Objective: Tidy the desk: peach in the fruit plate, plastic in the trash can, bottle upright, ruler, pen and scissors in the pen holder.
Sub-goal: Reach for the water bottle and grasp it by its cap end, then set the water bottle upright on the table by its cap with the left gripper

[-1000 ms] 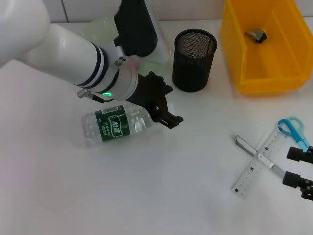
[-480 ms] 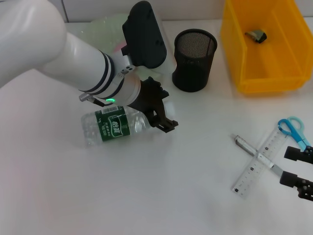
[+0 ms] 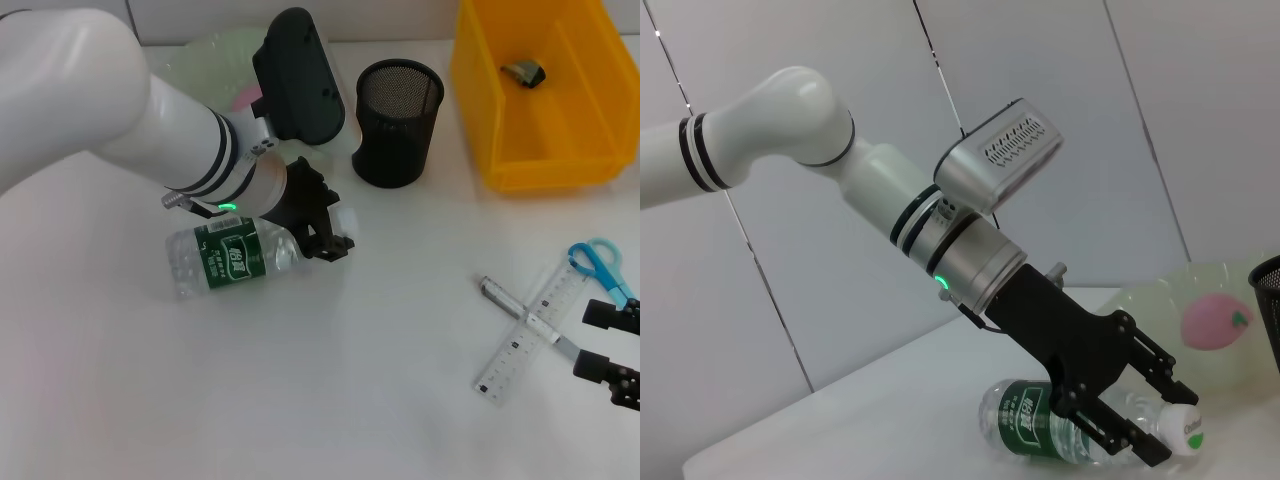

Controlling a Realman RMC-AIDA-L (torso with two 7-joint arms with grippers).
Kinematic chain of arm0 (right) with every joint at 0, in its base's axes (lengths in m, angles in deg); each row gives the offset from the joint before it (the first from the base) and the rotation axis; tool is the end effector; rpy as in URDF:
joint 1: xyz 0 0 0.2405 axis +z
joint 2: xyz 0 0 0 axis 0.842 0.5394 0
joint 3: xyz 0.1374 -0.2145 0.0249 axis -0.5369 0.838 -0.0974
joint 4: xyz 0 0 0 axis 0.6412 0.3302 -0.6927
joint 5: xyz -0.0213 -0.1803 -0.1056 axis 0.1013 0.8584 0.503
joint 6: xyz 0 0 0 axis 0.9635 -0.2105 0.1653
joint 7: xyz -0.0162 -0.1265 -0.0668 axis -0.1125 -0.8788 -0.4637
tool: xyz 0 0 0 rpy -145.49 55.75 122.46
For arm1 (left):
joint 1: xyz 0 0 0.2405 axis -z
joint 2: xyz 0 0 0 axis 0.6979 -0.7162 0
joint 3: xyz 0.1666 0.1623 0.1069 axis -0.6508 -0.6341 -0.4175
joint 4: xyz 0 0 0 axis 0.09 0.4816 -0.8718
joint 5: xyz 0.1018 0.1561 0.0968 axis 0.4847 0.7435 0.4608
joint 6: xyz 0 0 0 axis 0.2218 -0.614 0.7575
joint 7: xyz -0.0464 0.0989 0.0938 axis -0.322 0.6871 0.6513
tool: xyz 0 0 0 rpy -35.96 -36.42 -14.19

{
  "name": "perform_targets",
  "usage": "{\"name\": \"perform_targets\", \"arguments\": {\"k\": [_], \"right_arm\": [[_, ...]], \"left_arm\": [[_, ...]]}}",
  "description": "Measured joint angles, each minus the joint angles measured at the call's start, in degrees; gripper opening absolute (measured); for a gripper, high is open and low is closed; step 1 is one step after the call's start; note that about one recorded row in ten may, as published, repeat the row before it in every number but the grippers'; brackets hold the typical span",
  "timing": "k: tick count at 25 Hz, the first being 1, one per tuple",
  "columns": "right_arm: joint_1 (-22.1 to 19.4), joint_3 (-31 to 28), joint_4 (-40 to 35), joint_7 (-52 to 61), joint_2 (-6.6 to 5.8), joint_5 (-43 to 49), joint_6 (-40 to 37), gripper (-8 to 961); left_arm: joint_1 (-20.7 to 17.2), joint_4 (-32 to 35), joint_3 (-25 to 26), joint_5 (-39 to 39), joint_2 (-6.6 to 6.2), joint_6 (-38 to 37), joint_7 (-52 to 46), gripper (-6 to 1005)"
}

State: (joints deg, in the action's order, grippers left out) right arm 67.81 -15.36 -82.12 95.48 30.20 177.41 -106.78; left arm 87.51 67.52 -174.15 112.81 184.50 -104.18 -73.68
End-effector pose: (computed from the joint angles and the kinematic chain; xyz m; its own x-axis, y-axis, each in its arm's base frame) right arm 0.3434 0.1920 0.0379 0.6466 -0.3436 -0.6811 -0.5469 -0.8312 -0.0999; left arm -0.1456 0.3806 -0.1021 0.9675 0.1052 -0.2301 0.0280 -0.9484 -0.3157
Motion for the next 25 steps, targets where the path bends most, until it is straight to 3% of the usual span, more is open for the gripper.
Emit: {"name": "perform_targets", "arguments": {"k": [2,16,21,25], "right_arm": [[0.03,0.05,0.0,0.0,0.0,0.0,0.0,668],[-0.08,-0.25,0.0,0.0,0.0,-0.01,-0.03,668],[-0.11,-0.27,0.0,-0.01,0.0,-0.01,0.15,668],[0.06,-0.27,0.22,0.0,0.0,-0.01,0.67,668]], "left_arm": [[0.08,-0.18,-0.56,0.87,0.0,0.42,-0.87,590],[-0.26,0.25,-3.26,2.44,0.0,1.87,-3.27,573],[-0.42,0.68,-3.43,2.51,0.0,1.9,-3.28,441],[-1.12,2.27,-3.78,2.48,-0.01,1.92,-3.29,441]]}}
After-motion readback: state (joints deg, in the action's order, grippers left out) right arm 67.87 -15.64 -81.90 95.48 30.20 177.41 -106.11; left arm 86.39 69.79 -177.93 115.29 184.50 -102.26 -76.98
